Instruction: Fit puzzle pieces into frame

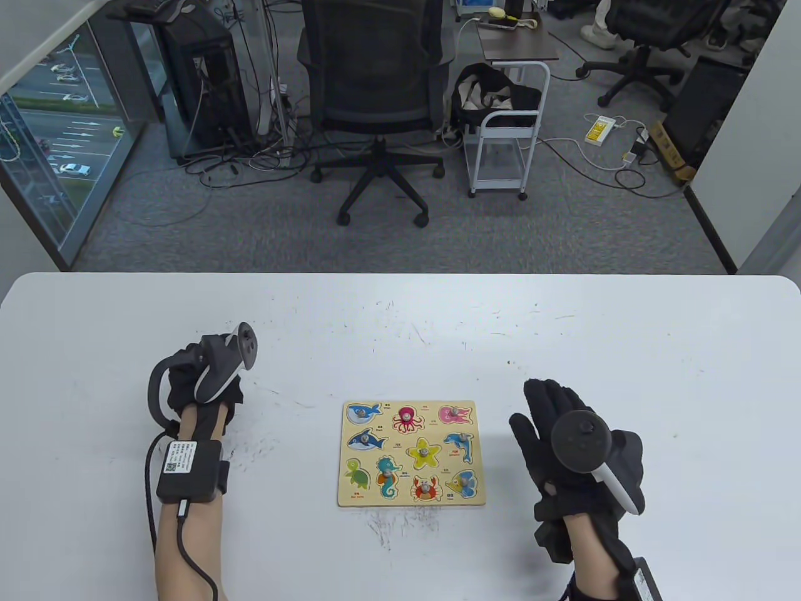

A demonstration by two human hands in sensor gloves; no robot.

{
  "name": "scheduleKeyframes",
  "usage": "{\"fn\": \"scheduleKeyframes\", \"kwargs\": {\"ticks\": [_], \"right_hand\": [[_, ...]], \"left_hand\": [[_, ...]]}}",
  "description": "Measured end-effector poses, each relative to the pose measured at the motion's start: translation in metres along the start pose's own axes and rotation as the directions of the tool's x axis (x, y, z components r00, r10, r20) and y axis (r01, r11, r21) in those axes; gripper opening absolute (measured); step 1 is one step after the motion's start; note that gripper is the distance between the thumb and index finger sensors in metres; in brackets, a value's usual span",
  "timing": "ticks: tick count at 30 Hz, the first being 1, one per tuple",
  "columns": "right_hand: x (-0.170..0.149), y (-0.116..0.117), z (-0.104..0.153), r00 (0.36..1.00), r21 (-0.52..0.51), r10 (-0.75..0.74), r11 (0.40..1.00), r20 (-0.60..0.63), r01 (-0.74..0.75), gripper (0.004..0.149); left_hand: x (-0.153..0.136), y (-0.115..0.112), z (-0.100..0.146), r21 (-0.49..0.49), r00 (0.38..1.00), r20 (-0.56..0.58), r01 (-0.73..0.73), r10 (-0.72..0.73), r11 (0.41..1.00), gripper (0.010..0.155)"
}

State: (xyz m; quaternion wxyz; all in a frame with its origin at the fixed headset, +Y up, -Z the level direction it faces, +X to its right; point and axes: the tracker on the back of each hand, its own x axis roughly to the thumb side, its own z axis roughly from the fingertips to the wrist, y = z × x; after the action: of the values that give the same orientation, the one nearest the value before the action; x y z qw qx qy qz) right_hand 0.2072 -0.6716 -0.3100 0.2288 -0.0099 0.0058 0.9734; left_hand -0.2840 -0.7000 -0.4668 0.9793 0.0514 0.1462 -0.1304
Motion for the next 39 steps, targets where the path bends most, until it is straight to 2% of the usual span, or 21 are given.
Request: {"fn": "scheduleKeyframes", "kwargs": {"ticks": [2,6,11,16,24,27,30,33,37,39], "right_hand": [[0.0,0.0,0.0,1.0,-0.003,0.0,1.0,0.006,0.0,0.064],[0.004,0.001,0.001,1.0,-0.001,0.018,1.0,0.025,-0.018,0.064],[0.008,-0.001,0.004,0.998,-0.013,0.005,1.0,0.065,-0.004,0.064],[0.013,-0.001,0.007,0.993,0.005,-0.035,0.999,0.112,0.035,0.064],[0.024,0.011,0.005,0.961,0.148,-0.195,0.975,0.195,0.167,0.065],[0.025,0.018,0.002,0.92,0.256,-0.334,0.926,0.206,0.278,0.065],[0.024,0.026,-0.002,0.863,0.36,-0.469,0.85,0.188,0.384,0.066],[0.024,0.034,-0.007,0.82,0.434,-0.548,0.787,0.167,0.438,0.067],[0.024,0.046,-0.01,0.728,0.546,-0.678,0.649,0.099,0.53,0.067],[0.025,0.049,-0.011,0.723,0.568,-0.687,0.626,0.076,0.534,0.066]], "left_hand": [[0.014,0.018,0.014,0.019,0.996,0.059,-0.071,0.07,0.997,0.044],[0.037,0.035,0.039,-0.003,0.957,0.141,-0.256,0.253,0.967,0.044],[0.066,0.053,0.08,0.038,0.917,0.254,-0.329,0.309,0.944,0.044],[0.091,0.072,0.128,-0.007,0.804,0.39,-0.485,0.449,0.874,0.044],[0.119,0.098,0.184,-0.012,0.683,0.538,-0.58,0.494,0.815,0.044],[0.13,0.104,0.2,-0.013,0.647,0.592,-0.589,0.481,0.808,0.044],[0.134,0.11,0.211,0.032,0.65,0.626,-0.573,0.43,0.819,0.044],[0.136,0.113,0.22,0.051,0.631,0.667,-0.571,0.397,0.82,0.044],[0.137,0.112,0.226,0.031,0.596,0.706,-0.566,0.383,0.824,0.046],[0.137,0.111,0.226,0.02,0.584,0.711,-0.573,0.391,0.819,0.046]]}}
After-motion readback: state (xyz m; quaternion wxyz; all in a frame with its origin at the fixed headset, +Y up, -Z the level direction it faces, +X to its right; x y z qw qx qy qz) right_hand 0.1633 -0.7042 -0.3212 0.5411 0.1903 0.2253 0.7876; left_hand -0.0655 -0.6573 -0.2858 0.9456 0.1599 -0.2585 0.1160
